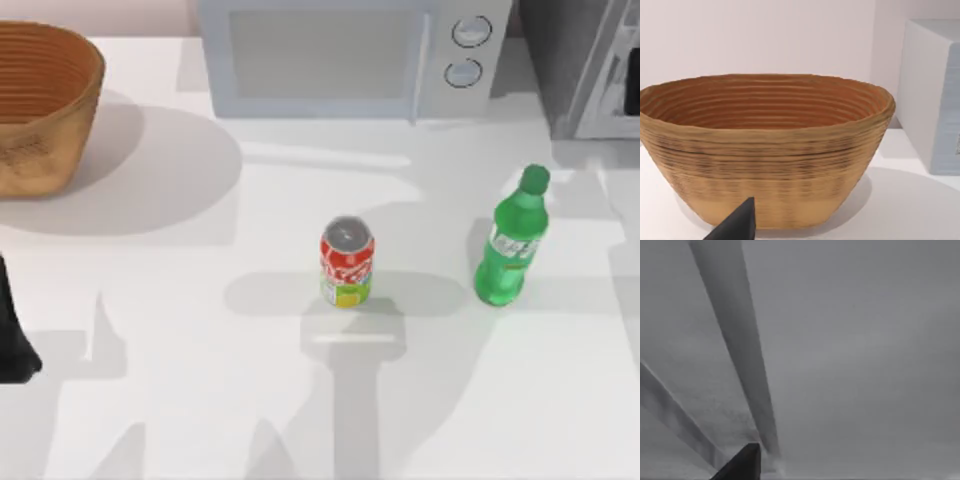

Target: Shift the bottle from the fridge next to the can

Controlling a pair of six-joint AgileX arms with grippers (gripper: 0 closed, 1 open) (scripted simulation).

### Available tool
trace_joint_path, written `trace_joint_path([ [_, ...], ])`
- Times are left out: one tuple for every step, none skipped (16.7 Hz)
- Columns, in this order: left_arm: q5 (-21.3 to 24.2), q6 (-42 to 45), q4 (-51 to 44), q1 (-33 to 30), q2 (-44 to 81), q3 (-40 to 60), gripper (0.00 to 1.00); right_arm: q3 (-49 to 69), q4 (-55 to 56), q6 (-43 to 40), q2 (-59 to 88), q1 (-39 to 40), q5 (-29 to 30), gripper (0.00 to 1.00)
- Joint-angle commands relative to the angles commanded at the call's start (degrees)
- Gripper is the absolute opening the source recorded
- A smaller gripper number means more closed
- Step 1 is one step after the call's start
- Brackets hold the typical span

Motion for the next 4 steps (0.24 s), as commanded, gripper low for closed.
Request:
trace_joint_path([
  [0.0, 0.0, 0.0, 0.0, 0.0, 0.0, 1.0, 2.09, -0.43, 0.01, 1.52, 0.03, 0.03, 1.0],
  [0.0, 0.0, 0.0, 0.0, 0.0, 0.0, 1.0, 3.57, -0.75, 0.0, 2.7, 0.07, 0.05, 1.0],
  [0.0, 0.0, 0.0, 0.0, 0.0, 0.0, 1.0, 4.45, -0.95, 0.0, 3.46, 0.09, 0.06, 1.0],
  [0.0, 0.0, 0.0, 0.0, 0.0, 0.0, 1.0, 4.71, -1.02, 0.0, 3.71, 0.1, 0.06, 1.0],
])
